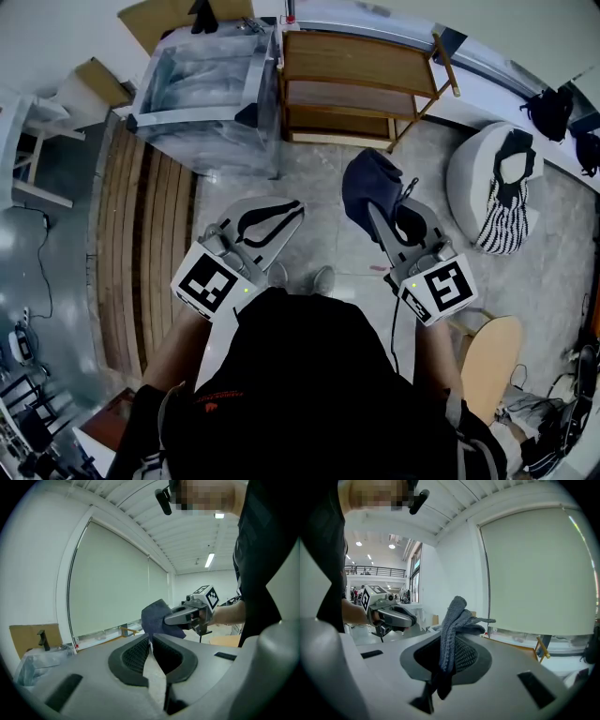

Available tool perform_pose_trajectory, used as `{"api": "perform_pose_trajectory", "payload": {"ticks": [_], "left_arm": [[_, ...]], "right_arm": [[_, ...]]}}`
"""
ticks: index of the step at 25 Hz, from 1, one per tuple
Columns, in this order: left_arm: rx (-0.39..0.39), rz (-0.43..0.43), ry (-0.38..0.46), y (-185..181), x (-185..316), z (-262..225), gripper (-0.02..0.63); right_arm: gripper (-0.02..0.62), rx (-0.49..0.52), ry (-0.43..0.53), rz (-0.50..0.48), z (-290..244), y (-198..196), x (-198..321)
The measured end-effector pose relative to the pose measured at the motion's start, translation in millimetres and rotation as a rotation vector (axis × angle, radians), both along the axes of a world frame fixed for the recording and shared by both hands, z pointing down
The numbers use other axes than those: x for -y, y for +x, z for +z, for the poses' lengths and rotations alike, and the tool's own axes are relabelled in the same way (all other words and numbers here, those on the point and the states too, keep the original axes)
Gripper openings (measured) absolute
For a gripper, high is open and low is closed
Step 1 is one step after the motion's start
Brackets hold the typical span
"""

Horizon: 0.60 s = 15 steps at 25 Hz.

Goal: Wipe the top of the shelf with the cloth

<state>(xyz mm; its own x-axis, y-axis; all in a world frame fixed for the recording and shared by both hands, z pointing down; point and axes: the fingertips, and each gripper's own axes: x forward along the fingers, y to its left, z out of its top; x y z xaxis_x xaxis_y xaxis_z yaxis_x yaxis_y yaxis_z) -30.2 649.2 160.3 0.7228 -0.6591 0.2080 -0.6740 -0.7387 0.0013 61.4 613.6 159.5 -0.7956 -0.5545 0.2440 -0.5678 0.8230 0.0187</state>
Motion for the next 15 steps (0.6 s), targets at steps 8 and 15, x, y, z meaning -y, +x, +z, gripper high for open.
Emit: {"api": "perform_pose_trajectory", "payload": {"ticks": [8,15], "left_arm": [[0.006,-0.015,-0.002,41,-1,2,0.038],[0.024,-0.008,-0.001,71,4,9,0.038]], "right_arm": [[0.041,0.001,0.004,-0.025,0,39,-1],[0.041,0.006,-0.004,-0.027,6,71,3]]}}
